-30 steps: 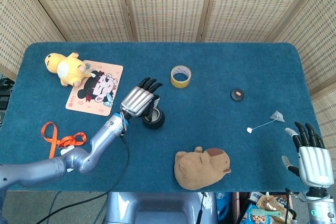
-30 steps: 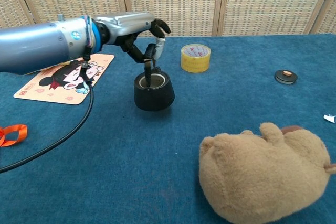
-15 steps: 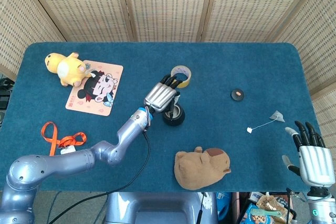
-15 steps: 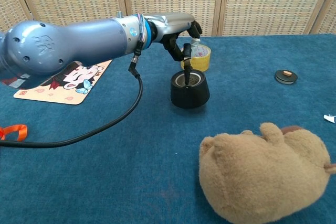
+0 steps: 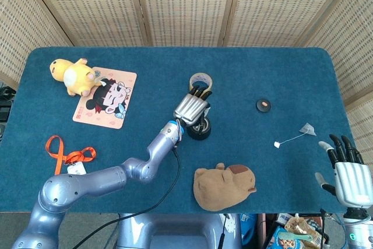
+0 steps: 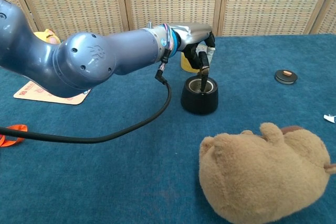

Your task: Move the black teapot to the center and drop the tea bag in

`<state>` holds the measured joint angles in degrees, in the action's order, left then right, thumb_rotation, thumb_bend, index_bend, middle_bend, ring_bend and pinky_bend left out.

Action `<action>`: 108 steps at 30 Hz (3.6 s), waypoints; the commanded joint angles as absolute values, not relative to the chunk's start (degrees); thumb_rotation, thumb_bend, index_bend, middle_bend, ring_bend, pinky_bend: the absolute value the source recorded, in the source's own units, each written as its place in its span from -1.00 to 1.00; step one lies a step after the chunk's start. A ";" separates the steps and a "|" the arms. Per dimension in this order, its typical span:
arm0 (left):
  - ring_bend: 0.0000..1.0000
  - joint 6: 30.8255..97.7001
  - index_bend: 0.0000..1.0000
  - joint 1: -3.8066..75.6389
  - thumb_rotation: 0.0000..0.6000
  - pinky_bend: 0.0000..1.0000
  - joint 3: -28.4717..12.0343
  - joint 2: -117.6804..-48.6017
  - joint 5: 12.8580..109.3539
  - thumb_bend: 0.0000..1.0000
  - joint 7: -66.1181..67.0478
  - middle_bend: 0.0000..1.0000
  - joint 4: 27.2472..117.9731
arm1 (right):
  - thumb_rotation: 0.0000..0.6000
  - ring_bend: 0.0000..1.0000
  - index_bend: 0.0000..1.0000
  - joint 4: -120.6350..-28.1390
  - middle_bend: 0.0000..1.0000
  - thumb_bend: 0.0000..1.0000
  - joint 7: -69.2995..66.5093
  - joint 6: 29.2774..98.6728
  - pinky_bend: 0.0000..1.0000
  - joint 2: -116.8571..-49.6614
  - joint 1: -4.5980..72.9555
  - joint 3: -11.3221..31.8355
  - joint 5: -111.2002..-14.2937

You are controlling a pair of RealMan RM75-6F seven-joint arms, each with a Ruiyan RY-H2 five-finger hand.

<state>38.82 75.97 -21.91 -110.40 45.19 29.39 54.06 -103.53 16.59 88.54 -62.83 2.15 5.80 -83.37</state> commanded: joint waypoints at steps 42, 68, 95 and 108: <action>-1.00 45.03 -1.00 75.38 1.00 -1.00 -20.09 -106.32 46.53 -0.33 30.06 -1.00 61.56 | 1.00 -0.91 -0.48 -102.41 -0.63 -0.23 14.33 88.27 -0.53 -62.39 1.77 5.36 -82.74; -1.00 68.40 -1.00 48.19 1.00 -1.00 -7.69 -77.13 56.82 -0.32 24.75 -1.00 103.27 | 1.00 -0.86 -0.48 -102.18 -0.62 -0.23 13.78 86.96 -0.53 -62.35 3.51 6.73 -82.17; -1.00 98.22 -1.00 15.09 1.00 -1.00 10.68 -64.42 84.12 -0.32 14.49 -1.00 107.12 | 1.00 -0.75 -0.48 -102.12 -0.56 -0.24 13.51 84.87 -0.53 -63.62 6.11 7.21 -83.13; -1.00 98.87 -1.00 8.49 1.00 -1.00 10.26 -66.49 85.29 -0.32 12.26 -1.00 103.87 | 1.00 -0.70 -0.48 -101.78 -0.54 -0.23 14.07 82.81 -0.51 -64.72 8.13 7.35 -83.60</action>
<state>98.78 8.66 10.44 -66.44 85.13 12.38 103.98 -101.75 13.98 82.93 -64.68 8.00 7.31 -83.57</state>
